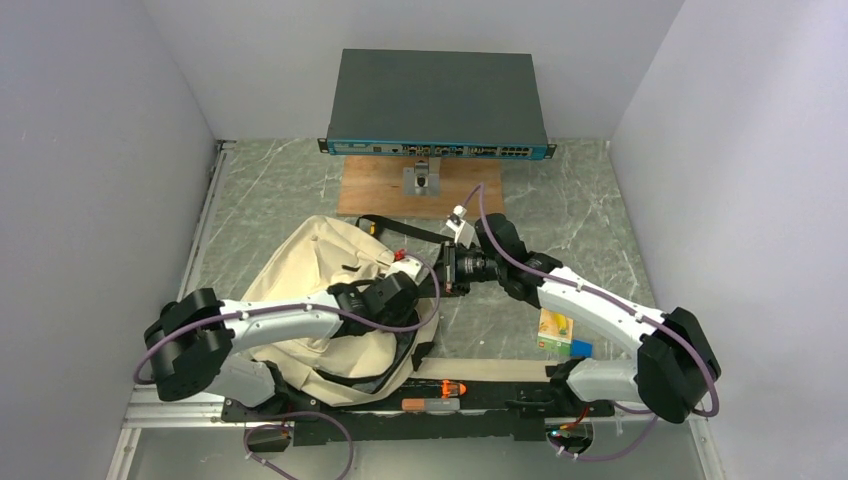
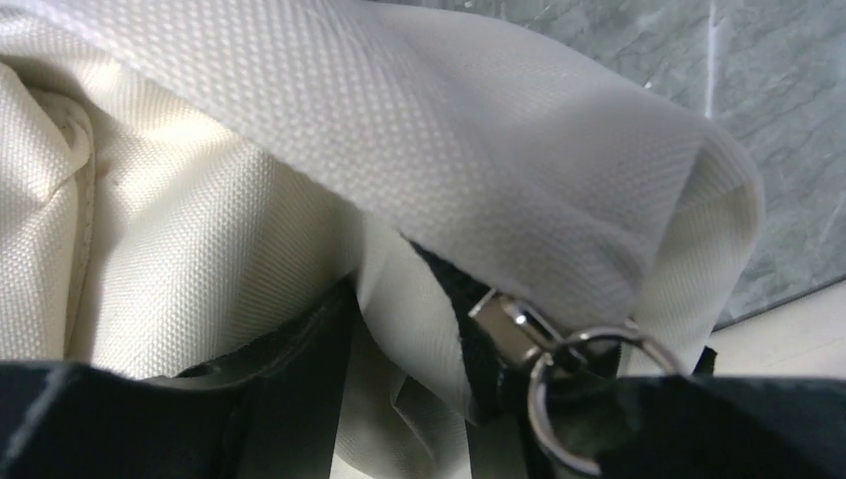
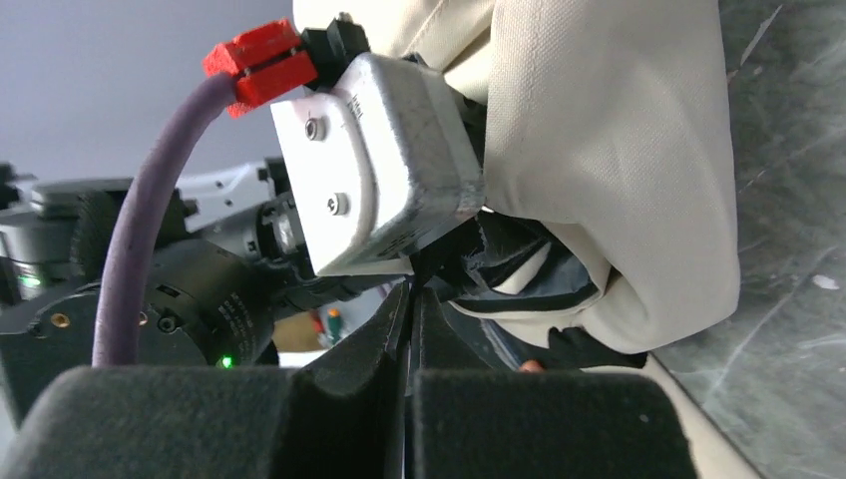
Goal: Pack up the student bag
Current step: Zip the student bag at the center of the board.
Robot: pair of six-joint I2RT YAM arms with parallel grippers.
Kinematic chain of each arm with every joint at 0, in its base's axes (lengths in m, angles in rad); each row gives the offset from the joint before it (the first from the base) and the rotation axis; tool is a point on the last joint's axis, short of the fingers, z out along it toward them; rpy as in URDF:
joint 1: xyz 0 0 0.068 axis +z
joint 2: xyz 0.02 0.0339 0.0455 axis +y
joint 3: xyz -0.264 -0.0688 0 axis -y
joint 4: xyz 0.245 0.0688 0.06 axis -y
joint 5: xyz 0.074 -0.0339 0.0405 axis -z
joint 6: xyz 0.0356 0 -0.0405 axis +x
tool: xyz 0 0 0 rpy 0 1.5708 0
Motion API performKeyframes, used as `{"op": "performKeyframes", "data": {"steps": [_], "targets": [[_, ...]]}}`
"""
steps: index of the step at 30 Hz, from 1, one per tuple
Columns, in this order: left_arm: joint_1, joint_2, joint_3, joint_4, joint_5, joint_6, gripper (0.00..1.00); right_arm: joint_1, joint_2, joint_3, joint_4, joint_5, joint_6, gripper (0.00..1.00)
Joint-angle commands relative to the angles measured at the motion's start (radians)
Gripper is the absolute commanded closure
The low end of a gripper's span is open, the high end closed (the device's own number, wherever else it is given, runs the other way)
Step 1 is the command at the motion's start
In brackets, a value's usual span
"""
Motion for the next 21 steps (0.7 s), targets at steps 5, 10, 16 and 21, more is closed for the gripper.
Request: {"op": "performKeyframes", "data": {"steps": [5,10,16,21], "targets": [[0.057,-0.196,-0.173,0.235,0.139,-0.021,0.41,-0.018,-0.094,-0.012,0.089,-0.108,0.127,1.0],[0.056,-0.447,-0.227,0.185,0.212,-0.071,0.09,-0.017,-0.071,0.024,-0.017,-0.031,-0.029,1.0],[0.063,-0.596,-0.149,0.083,0.238,-0.119,0.0,-0.01,-0.039,0.08,-0.12,-0.038,-0.169,1.0],[0.171,-0.588,-0.042,0.007,0.267,-0.179,0.04,0.0,-0.043,0.067,-0.128,-0.053,-0.22,1.0]]}}
